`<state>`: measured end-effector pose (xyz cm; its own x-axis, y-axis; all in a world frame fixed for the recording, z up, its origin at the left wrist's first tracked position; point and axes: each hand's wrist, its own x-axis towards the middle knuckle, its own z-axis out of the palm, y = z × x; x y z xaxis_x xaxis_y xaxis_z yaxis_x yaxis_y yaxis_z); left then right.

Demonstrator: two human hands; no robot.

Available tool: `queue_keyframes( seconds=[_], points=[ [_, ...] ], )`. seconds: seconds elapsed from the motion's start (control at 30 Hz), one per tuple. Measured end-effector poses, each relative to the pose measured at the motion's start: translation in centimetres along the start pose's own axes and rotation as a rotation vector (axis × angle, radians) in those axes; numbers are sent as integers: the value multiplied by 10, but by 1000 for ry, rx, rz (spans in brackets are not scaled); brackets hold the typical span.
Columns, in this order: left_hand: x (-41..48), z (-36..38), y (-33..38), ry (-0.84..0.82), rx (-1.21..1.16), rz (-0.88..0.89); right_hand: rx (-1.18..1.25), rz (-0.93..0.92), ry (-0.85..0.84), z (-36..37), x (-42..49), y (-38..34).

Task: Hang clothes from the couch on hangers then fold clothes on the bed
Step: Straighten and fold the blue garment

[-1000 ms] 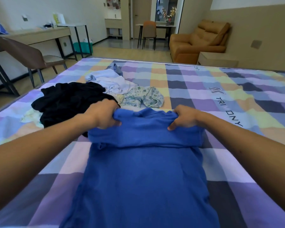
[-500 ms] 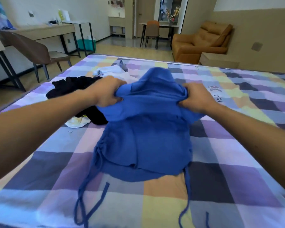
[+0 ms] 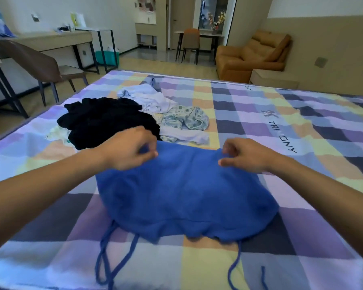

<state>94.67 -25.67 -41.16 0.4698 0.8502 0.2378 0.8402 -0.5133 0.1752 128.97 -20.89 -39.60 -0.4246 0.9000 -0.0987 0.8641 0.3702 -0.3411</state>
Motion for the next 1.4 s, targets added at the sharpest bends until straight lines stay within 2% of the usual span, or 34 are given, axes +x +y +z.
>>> queue_keyframes(
  seconds=[0.07,0.17,0.27,0.37,0.43,0.5,0.53,0.6,0.63,0.7,0.77,0.87,0.93,1.07,1.2,1.33,1.4],
  points=[
    [20,13,-16,19,18,-137,23,13,80,12,21,6],
    [33,35,-32,-89,-70,-335,145,111,-38,24,36,17],
    [27,47,-40,-135,-17,-338,202,167,-154,23,30,26],
    [20,32,-50,-110,-181,-260,355,183,-374,0,16,29],
    [25,11,-54,-78,-258,-243,475,189,-451,-16,11,33],
    [38,-1,-53,-17,-109,-280,578,240,-365,-20,13,37],
    [45,-3,-46,12,78,-331,601,274,-275,-16,17,39],
    [57,5,-20,8,429,-409,544,337,-83,-1,26,44],
    [62,13,-6,15,480,-383,502,358,-17,7,29,46],
    [62,32,30,59,368,-231,485,413,28,21,24,49],
    [55,56,55,20,183,-140,568,443,84,30,11,49],
    [36,94,70,-150,28,-232,724,466,124,42,-12,49],
    [26,117,67,-216,47,-274,799,495,89,48,-26,49],
    [23,129,65,-158,70,-279,1077,496,38,50,-51,42],
    [21,132,65,-114,62,-272,1352,398,-13,54,-60,30],
    [22,127,62,-99,-43,-285,1382,377,9,57,-53,16],
    [22,114,63,-48,-272,-336,1351,403,54,54,-47,5]
  ],
)
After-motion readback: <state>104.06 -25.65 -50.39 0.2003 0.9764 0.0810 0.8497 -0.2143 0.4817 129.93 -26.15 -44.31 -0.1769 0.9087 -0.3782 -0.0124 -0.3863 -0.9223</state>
